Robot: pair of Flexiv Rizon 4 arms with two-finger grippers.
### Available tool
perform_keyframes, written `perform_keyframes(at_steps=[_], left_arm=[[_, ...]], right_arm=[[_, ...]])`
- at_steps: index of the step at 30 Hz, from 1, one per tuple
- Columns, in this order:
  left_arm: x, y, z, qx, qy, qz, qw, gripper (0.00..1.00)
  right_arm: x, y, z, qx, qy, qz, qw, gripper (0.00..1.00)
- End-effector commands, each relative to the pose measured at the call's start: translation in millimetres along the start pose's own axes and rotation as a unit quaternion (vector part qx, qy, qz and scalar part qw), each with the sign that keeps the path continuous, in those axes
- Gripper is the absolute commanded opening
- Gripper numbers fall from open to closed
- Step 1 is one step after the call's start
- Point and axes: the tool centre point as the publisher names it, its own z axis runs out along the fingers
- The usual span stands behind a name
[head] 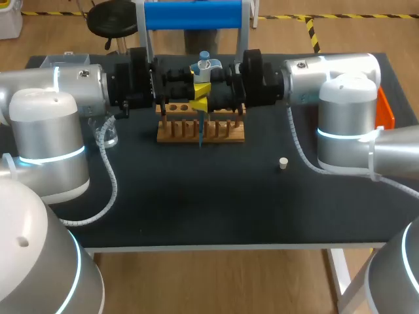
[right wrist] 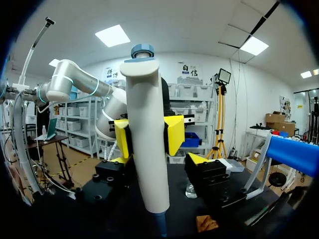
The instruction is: Invert the test tube, pick up the pipette, mount the tip to pipette, aspirate from beaker and dispense into the tube, eject the tip, return the pipette, and cap with the stopper.
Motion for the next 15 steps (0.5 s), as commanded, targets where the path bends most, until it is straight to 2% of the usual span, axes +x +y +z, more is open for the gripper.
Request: perform_keyframes(at_steps=[1,13,15], left_arm=[[0.0,0.2,0.5,0.001,0.0,0.001,1.0,0.0],[0.0,0.2,0.5,0.001,0.0,0.001,1.0,0.0],[0.0,0.2,0.5,0.001,0.0,0.001,1.0,0.0]], right_arm=[[2.3,0.6,-0.9,-0.002,-0.002,-0.002,1.0,0.39],[6.7,3.9,-7.0,-0.005,0.003,-0.002,1.0,0.4],[7.4,4.3,-7.7,-0.006,0.006,-0.003,1.0,0.38]])
